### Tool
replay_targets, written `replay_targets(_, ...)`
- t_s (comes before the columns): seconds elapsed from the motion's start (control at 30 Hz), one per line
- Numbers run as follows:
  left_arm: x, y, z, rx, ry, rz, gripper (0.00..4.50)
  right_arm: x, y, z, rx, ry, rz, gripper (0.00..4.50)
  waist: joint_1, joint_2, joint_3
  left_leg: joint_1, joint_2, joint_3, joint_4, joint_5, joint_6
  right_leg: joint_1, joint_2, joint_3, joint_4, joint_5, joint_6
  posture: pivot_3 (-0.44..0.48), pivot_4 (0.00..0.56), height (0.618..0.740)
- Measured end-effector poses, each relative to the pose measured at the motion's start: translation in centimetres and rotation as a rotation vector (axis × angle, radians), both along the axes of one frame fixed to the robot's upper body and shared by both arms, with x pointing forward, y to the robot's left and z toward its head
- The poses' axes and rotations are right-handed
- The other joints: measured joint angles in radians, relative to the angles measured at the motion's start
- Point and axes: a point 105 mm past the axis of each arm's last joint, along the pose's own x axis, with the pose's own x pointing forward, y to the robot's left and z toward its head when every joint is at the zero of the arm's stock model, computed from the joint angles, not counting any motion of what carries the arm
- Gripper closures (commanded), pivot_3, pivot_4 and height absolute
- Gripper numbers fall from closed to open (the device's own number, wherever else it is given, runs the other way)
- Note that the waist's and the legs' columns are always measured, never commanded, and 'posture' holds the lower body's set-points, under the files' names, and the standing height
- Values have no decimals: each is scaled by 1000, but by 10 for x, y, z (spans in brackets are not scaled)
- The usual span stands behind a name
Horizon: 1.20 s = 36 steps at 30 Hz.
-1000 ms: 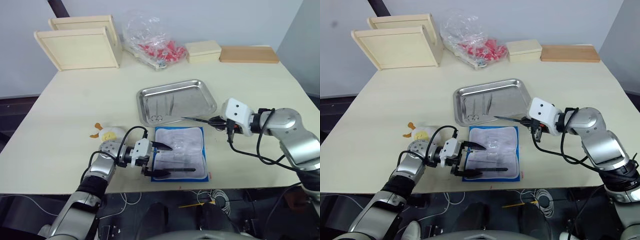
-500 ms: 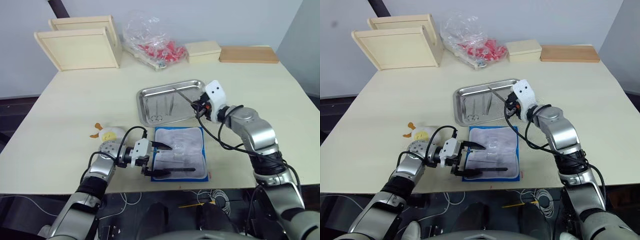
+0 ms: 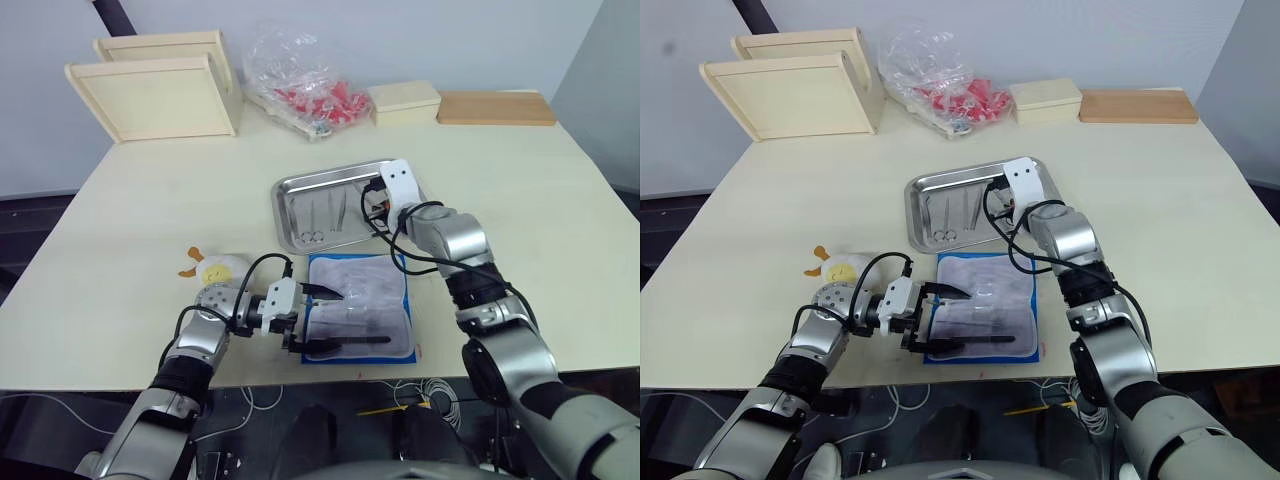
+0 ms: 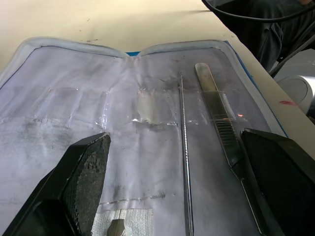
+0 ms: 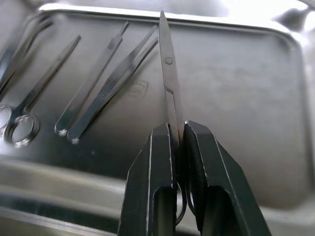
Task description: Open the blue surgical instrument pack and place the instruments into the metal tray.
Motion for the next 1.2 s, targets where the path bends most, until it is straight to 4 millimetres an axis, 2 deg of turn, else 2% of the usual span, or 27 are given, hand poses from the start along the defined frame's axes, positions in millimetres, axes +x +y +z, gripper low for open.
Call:
replay_targets(0.2, -1, 0, 0, 0, 0, 1, 0, 11, 0, -6, 40, 26, -60, 4454, -3, 0, 0, 0, 0, 0, 0, 0, 0, 0, 2, 5, 0, 0, 0, 0, 150, 740)
replay_targets(0.43, -1, 3, 0, 1, -2, 9, 0, 15, 11, -26, 86, 71, -80, 4454, -20, 0, 0, 0, 0, 1, -1, 0, 0, 0, 3, 10, 0, 0, 1, 0, 150, 740)
replay_targets(0.67, -2, 4, 0, 0, 0, 14, 0, 18, 16, -27, 117, 68, -80, 4454, -23, 0, 0, 0, 0, 1, -1, 0, 0, 0, 3, 11, 0, 1, 1, 0, 150, 740)
replay_targets(0.77, -2, 4, 0, -1, 4, 19, 0, 17, 19, -27, 136, 73, -65, 3263, -23, 0, 0, 1, 0, 1, -1, 0, 0, 0, 3, 11, 0, 1, 1, 0, 150, 740)
replay_targets(0.87, -2, 4, 0, 0, 6, 21, 0, 16, 22, -26, 142, 72, -31, 1807, -24, 0, 0, 1, 0, 1, -1, 0, 1, 0, 3, 12, 0, 1, 1, 0, 150, 740)
replay_targets(0.9, -2, 4, 0, 0, 6, 21, 0, 15, 24, -26, 139, 71, -13, 1485, -24, 0, 0, 1, 0, 1, -1, 0, 1, 0, 4, 12, 0, 1, 1, 0, 150, 740)
replay_targets(0.93, -2, 4, 0, 0, 5, 20, 0, 15, 25, -25, 139, 68, 3, 740, -24, 0, 0, 0, 0, 1, -1, 0, 1, 0, 4, 11, 0, 1, 1, 0, 150, 740)
replay_targets(1.0, -2, 4, 0, -1, 3, 19, 0, 15, 26, -22, 141, 55, 25, 55, -23, 1, 0, 0, 0, 1, -1, 0, 1, 0, 4, 11, 0, 1, 1, 0, 150, 740)
replay_targets(1.2, -2, 3, 1, 0, 1, 19, 0, 18, 19, 5, 160, -49, 79, 55, -23, 1, 0, 0, 0, 1, -1, 0, 1, 0, 3, 12, 0, 1, 1, 0, 150, 740)
